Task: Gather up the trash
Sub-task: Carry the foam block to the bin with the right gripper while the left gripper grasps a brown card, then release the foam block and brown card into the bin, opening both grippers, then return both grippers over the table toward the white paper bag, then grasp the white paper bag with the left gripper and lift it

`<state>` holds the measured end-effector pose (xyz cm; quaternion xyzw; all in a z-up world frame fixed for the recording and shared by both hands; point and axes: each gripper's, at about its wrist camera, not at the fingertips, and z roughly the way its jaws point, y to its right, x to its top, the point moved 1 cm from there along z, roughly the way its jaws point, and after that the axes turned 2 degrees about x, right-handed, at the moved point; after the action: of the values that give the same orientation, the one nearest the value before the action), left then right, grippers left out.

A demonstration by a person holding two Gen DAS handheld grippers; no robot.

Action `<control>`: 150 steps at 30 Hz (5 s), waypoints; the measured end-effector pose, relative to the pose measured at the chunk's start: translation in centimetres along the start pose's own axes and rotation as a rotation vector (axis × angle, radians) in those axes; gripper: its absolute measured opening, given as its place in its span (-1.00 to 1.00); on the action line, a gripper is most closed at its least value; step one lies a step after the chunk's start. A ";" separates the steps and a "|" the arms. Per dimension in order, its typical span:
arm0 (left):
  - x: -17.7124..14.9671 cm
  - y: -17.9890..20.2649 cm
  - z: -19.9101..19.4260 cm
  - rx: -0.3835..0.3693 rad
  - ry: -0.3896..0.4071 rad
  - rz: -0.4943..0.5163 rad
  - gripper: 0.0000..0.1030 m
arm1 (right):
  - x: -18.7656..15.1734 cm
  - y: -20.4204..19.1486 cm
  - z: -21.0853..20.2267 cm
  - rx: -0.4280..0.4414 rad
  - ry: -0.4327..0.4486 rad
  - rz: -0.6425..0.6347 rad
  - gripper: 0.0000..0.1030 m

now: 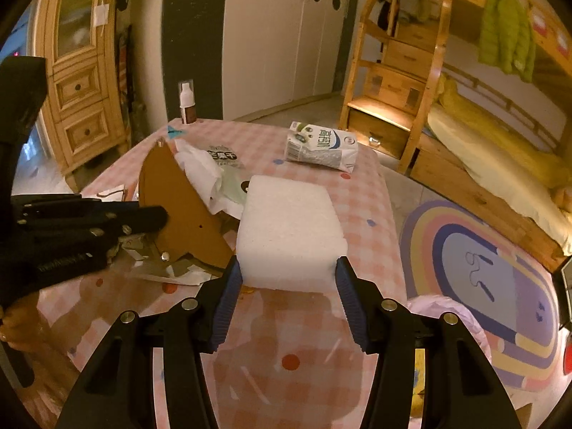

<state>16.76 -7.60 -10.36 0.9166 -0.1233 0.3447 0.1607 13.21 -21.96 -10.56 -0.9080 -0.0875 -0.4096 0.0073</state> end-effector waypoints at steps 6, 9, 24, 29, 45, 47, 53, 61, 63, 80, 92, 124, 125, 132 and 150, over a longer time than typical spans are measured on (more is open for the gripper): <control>-0.3 -0.1 -3.6 -0.097 0.101 0.020 -0.95 | 0.1 1.1 -0.8 0.006 0.034 0.060 0.04; -0.3 0.6 -5.4 -0.114 0.176 0.062 -0.97 | 0.4 1.6 -1.5 -0.009 0.072 0.092 0.04; 1.0 6.6 -3.9 -0.171 0.213 0.165 -0.97 | -1.7 7.3 -4.9 -0.210 0.135 0.292 0.04; 1.6 11.4 -1.6 -0.206 0.207 0.240 -0.97 | -3.5 10.8 -5.6 -0.356 0.101 0.396 0.04; 1.0 22.6 9.2 -0.357 0.011 0.357 -0.96 | -9.0 20.1 -5.9 -0.484 0.001 0.671 0.09; 1.0 23.2 10.0 -0.369 -0.004 0.353 -0.96 | -9.4 20.7 -5.9 -0.484 -0.001 0.686 0.10; 1.4 23.8 11.6 -0.365 -0.034 0.331 -0.59 | -10.4 21.8 -5.5 -0.442 -0.002 0.749 0.42; 1.7 22.1 9.2 -0.285 0.021 0.294 -0.36 | -9.8 21.0 -6.4 -0.456 0.046 0.738 0.44; 1.6 21.6 8.3 -0.263 0.035 0.296 -0.36 | -9.3 20.5 -6.6 -0.450 0.067 0.718 0.44; 1.5 7.8 -2.3 0.023 0.182 0.201 -0.17 | -1.9 8.5 -4.9 -0.241 0.147 0.400 0.43; -0.7 -5.7 -4.3 0.261 0.101 0.028 0.08 | 0.0 0.8 -0.2 0.029 -0.002 0.182 0.18; -5.0 -7.7 -1.4 0.400 -0.106 -0.014 0.62 | 0.4 -1.4 1.0 0.027 -0.029 0.182 0.21; -5.1 -8.0 -1.9 0.396 -0.100 -0.027 0.63 | 0.4 -1.4 0.9 0.029 -0.027 0.182 0.21; -5.8 -9.5 -3.1 0.315 -0.089 -0.127 0.65 | 0.4 -1.5 0.8 0.039 -0.014 0.179 0.25; -4.2 -8.5 -3.4 0.303 -0.037 -0.070 -0.89 | 0.7 -2.2 -1.3 0.079 0.085 0.165 0.16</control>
<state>14.57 1.94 -12.57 0.9403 -0.0411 0.3364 0.0302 12.39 -19.79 -9.30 -0.8929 -0.0280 -0.4421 0.0806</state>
